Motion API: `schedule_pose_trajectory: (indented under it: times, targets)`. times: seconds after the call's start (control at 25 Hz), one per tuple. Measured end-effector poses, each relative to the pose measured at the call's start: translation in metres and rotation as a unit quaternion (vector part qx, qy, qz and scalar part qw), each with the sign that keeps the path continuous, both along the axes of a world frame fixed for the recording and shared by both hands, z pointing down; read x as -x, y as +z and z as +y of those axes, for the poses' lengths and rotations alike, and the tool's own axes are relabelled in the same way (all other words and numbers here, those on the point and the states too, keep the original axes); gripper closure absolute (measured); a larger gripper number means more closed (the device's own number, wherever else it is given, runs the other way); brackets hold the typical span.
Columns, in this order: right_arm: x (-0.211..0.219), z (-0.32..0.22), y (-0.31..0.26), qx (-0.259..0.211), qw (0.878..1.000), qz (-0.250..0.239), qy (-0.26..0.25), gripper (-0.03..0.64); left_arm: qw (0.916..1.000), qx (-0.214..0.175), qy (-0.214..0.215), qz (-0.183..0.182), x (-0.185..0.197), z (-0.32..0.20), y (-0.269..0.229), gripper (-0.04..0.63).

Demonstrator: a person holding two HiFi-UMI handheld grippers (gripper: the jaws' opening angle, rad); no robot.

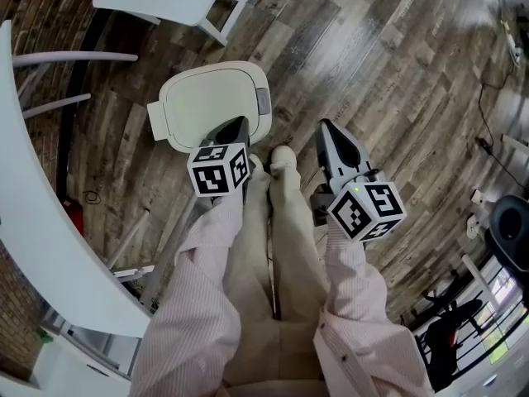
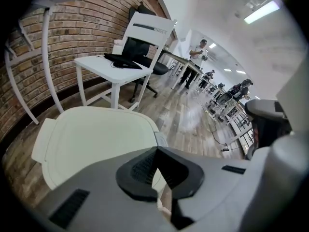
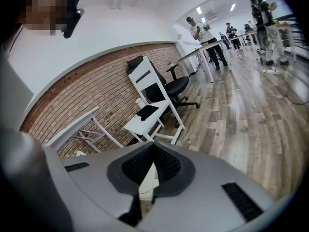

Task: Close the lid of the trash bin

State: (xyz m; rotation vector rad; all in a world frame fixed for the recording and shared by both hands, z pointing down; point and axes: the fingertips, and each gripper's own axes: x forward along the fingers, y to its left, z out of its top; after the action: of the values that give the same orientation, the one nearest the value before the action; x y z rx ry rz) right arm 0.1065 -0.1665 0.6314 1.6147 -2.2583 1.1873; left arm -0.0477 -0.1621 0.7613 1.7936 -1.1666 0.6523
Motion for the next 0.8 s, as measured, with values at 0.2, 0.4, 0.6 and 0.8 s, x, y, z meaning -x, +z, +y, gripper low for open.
schedule_pose_trajectory:
  times: [0.2, 0.4, 0.6, 0.8]
  targets:
    - [-0.003, 0.0, -0.033, -0.006, 1.0, 0.005, -0.01, 0.614, 0.9995, -0.029, 0.0, 0.007, -0.001, -0.005, -0.042, 0.601]
    - [-0.004, 0.003, -0.065, -0.012, 1.0, 0.005, -0.009, 0.614, 0.9972, -0.071, -0.013, 0.02, 0.001, -0.008, -0.098, 0.601]
    - [-0.005, -0.006, -0.095, -0.024, 1.0, 0.005, -0.006, 0.614, 0.9925, -0.115, -0.031, 0.031, 0.005, -0.019, -0.154, 0.601]
    - [-0.004, -0.026, -0.136, -0.061, 0.998, 0.009, -0.018, 0.614, 0.9864, -0.157, -0.043, 0.023, 0.013, -0.026, -0.205, 0.601]
